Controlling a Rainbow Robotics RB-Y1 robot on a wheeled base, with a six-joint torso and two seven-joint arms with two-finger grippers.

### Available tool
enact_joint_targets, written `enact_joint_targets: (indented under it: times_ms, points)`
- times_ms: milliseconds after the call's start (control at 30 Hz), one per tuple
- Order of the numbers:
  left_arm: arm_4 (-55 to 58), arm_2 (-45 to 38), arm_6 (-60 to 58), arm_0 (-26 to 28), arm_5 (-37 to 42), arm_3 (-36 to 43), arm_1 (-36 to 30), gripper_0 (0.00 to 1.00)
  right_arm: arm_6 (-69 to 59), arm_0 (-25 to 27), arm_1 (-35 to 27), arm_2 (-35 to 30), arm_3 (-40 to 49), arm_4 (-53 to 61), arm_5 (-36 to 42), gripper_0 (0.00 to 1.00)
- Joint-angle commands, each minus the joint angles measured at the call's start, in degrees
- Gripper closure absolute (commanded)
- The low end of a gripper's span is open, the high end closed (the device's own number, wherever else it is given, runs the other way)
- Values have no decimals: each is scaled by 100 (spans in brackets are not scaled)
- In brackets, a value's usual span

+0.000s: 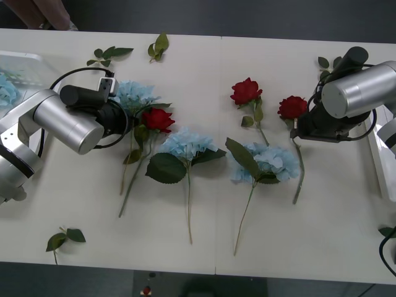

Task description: Put the red flowers into the right box and the blue flowers into the left box

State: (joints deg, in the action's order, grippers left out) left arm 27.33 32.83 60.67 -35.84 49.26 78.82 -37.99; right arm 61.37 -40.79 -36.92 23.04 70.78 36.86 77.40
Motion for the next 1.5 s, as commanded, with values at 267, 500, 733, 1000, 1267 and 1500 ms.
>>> enact_joint_targets:
  times_ms: [267,500,733,1000,1267,1500]
  points:
    - [-431,294,-231,-213,-49,46,37,0,-108,-219,449,-89,-21,-338,-199,2]
    - [-439,391,-293,-213,-49,37,37,0,-55,-219,581,-89,-407,-390,-577,1]
    - [-457,461,-354,-213,-49,-16,46,3,-55,-219,651,-89,-601,-381,-700,1]
    - [-606,549,-398,-222,-84,-227,116,42,-64,-219,660,-89,-680,-381,-779,1]
    - [-606,549,-425,-222,-93,-227,116,100,-82,-219,660,-89,-689,-373,-779,100]
    - [-598,567,-460,-222,-93,-236,116,100,-91,-219,660,-89,-680,-390,-779,100]
